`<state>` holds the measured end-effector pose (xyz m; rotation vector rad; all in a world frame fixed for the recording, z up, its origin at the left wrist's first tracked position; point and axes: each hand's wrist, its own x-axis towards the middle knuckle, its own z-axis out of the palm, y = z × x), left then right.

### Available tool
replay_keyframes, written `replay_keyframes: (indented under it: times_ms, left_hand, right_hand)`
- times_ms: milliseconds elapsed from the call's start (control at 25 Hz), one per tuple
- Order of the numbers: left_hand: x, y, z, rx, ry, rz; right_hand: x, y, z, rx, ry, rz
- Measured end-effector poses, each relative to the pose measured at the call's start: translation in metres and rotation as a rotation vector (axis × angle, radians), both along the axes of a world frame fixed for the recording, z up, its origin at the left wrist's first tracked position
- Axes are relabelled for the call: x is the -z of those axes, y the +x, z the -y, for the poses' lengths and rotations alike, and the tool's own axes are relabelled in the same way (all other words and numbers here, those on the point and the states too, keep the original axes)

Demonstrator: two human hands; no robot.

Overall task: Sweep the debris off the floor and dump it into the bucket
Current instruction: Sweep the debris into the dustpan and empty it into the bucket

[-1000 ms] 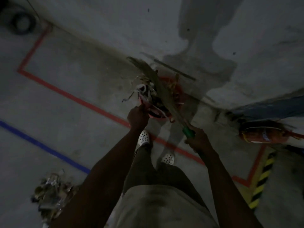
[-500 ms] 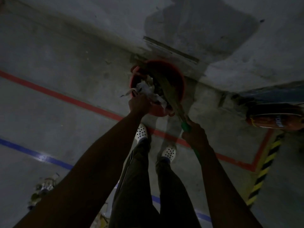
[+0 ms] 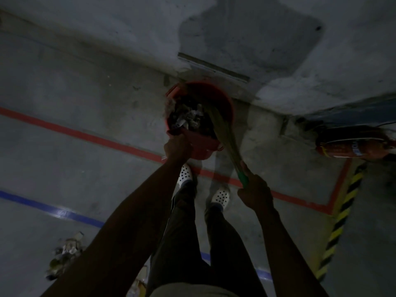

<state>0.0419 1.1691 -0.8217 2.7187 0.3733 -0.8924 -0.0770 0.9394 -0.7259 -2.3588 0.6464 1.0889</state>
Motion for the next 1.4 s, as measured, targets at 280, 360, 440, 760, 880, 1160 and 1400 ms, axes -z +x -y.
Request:
replay_keyframes:
  times_ms: [280,360,440,760,880,1160,1400]
  left_hand:
    - [-0.030,-0.034,-0.001,-0.018,-0.033,-0.035]
    - [-0.052,-0.043,-0.004,-0.014,-0.066,0.001]
    - [-0.076,-0.052,-0.006,-0.006,-0.096,0.054]
    - [-0.153,-0.098,0.002,-0.156,-0.085,0.157]
    - [-0.168,-0.126,0.010,-0.266,-0.041,0.196]
    - [-0.194,-0.239,0.038,-0.637,0.040,0.289]
    - [-0.206,-0.383,0.033,-0.989,0.108,0.379]
  right_hand:
    - [-0.018,-0.028,0.000,0.015,0.029,-0.005]
    - [-0.032,-0.024,-0.002,0.023,0.051,0.001]
    - [-0.049,-0.019,-0.006,0.031,0.076,0.010]
    - [-0.099,-0.025,0.002,-0.012,0.118,0.125]
    - [-0.104,-0.019,0.024,-0.169,0.133,0.180]
    - [-0.120,-0.037,0.044,-0.431,0.253,0.196]
    - [-0.134,-0.089,-0.026,-0.867,0.444,0.244]
